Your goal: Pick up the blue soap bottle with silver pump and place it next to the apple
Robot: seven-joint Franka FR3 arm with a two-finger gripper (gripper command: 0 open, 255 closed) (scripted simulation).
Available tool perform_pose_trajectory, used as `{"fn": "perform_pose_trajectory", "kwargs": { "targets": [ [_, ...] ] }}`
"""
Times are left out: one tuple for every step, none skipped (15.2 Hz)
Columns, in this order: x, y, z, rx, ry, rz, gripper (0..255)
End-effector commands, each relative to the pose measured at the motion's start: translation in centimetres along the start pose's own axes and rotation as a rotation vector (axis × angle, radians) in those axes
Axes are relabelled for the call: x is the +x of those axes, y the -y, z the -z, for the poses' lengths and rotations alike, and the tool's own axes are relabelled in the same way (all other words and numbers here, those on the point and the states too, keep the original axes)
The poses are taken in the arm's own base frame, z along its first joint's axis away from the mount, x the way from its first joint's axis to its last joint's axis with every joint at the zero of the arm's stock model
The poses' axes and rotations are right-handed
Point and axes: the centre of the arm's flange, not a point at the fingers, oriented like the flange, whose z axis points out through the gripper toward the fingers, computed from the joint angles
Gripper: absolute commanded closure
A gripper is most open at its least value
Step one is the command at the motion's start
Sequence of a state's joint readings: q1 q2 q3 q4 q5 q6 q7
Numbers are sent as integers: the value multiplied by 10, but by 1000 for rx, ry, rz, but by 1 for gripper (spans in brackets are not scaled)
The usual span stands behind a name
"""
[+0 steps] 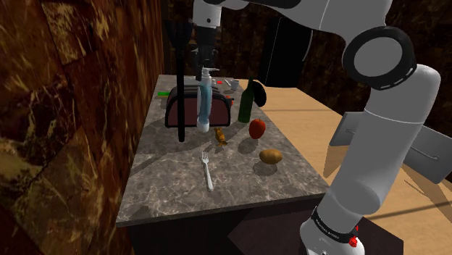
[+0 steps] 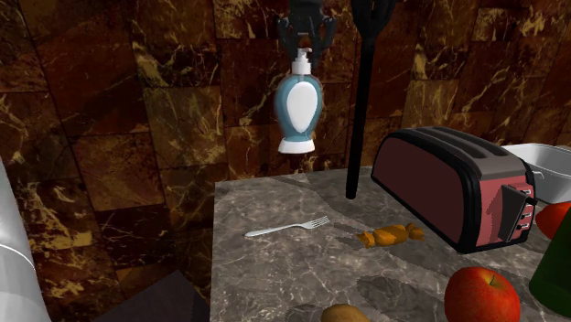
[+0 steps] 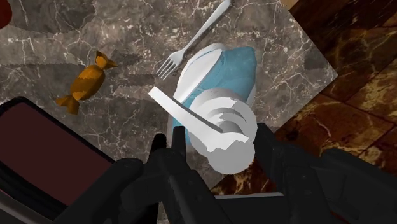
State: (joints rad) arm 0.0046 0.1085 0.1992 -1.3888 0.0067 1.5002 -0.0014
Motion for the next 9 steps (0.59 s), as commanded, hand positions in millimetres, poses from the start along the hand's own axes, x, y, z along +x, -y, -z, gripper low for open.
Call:
{"fn": "perform_pose_trajectory", "kwargs": {
  "targets": [
    [-12, -24, 5, 0, 0, 1, 255],
    [-19, -35, 8, 0, 0, 1, 255],
    [-25, -46, 11, 0, 0, 1, 255],
    [-32, -57, 14, 0, 0, 1, 255],
    [-39, -67, 17, 0, 0, 1, 255],
    [-46, -78, 20, 0, 0, 1, 255],
    [-53, -89, 23, 0, 0, 1, 255],
    [-60, -100, 26, 0, 0, 1, 255],
    [-66, -111, 28, 0, 0, 1, 255]
  ]
}}
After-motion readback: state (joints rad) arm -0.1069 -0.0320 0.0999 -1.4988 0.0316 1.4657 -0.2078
